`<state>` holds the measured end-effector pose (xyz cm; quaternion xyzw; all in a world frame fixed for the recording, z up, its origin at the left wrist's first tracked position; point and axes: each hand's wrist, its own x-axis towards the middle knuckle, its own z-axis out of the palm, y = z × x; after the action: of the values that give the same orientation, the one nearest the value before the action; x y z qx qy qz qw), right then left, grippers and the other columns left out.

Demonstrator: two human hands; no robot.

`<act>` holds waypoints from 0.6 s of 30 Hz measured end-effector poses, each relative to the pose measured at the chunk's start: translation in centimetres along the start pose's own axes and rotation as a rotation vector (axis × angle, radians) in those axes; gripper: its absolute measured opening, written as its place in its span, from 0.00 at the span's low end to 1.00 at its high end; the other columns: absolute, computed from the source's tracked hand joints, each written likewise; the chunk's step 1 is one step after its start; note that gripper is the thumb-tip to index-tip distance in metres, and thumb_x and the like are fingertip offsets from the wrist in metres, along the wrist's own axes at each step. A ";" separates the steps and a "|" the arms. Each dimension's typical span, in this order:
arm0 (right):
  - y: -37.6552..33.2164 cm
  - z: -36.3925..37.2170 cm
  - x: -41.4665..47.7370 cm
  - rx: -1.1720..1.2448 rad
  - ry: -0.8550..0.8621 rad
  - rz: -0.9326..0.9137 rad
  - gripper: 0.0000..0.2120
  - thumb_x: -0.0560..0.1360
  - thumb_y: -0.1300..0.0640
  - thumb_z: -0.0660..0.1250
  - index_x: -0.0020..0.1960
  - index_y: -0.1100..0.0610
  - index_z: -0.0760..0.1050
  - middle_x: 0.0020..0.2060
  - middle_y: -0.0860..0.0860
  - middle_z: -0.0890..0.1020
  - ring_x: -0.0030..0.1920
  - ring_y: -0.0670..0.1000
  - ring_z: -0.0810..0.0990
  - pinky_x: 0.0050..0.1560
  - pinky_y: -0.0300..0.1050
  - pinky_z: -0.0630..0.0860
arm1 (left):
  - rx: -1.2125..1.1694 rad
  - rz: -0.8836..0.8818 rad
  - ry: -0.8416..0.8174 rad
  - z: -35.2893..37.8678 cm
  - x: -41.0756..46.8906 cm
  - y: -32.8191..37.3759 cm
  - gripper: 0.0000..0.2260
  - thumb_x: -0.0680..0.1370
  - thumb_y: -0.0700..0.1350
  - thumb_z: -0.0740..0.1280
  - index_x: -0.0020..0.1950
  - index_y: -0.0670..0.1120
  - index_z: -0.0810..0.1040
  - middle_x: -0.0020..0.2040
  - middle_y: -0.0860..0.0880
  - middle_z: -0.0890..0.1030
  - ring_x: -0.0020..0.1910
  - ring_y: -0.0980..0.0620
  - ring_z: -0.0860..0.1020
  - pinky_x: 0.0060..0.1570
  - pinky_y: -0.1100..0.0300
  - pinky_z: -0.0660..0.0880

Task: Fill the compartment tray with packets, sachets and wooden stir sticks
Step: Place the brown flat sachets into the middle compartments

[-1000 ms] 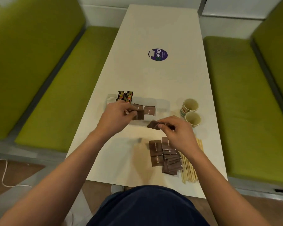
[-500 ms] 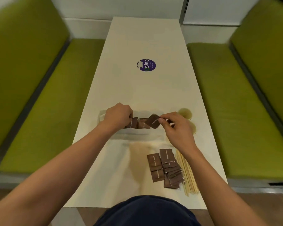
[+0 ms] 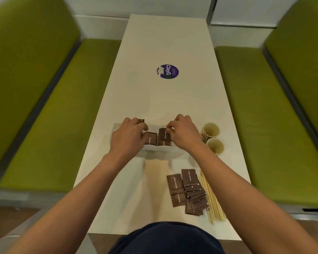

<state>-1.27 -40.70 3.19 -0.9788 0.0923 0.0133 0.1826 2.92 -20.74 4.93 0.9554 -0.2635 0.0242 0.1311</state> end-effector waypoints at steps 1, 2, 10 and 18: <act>0.0 0.2 0.0 -0.035 -0.026 -0.008 0.14 0.84 0.51 0.61 0.62 0.52 0.82 0.58 0.53 0.76 0.61 0.57 0.70 0.57 0.54 0.75 | -0.019 -0.007 0.015 0.0 -0.6 0.1 0.09 0.81 0.51 0.65 0.58 0.53 0.82 0.53 0.54 0.79 0.57 0.50 0.72 0.37 0.57 0.65; 0.0 0.4 0.0 -0.062 -0.042 -0.014 0.14 0.83 0.51 0.61 0.63 0.52 0.82 0.58 0.53 0.76 0.61 0.57 0.70 0.57 0.54 0.74 | -0.037 -0.011 0.027 0.1 -1.1 0.1 0.08 0.81 0.51 0.66 0.56 0.53 0.82 0.51 0.54 0.78 0.56 0.50 0.72 0.36 0.57 0.66; 1.5 0.4 -3.5 0.122 0.161 -0.031 0.10 0.82 0.52 0.66 0.58 0.52 0.84 0.52 0.51 0.78 0.57 0.55 0.72 0.51 0.46 0.70 | -0.125 -0.019 -0.007 1.3 -4.9 1.9 0.08 0.81 0.54 0.66 0.52 0.54 0.83 0.49 0.56 0.78 0.54 0.51 0.73 0.37 0.58 0.69; 4.5 2.2 -11.4 0.272 0.136 0.037 0.07 0.79 0.51 0.71 0.53 0.51 0.85 0.47 0.45 0.77 0.53 0.49 0.75 0.51 0.45 0.71 | -0.176 -0.005 -0.189 4.5 -8.8 5.2 0.13 0.83 0.57 0.61 0.58 0.55 0.83 0.52 0.56 0.78 0.55 0.55 0.75 0.43 0.55 0.76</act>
<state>-13.29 -42.04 0.20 -0.9418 0.1234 -0.0624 0.3063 -7.36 -21.82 0.80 0.9389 -0.2734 -0.0895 0.1891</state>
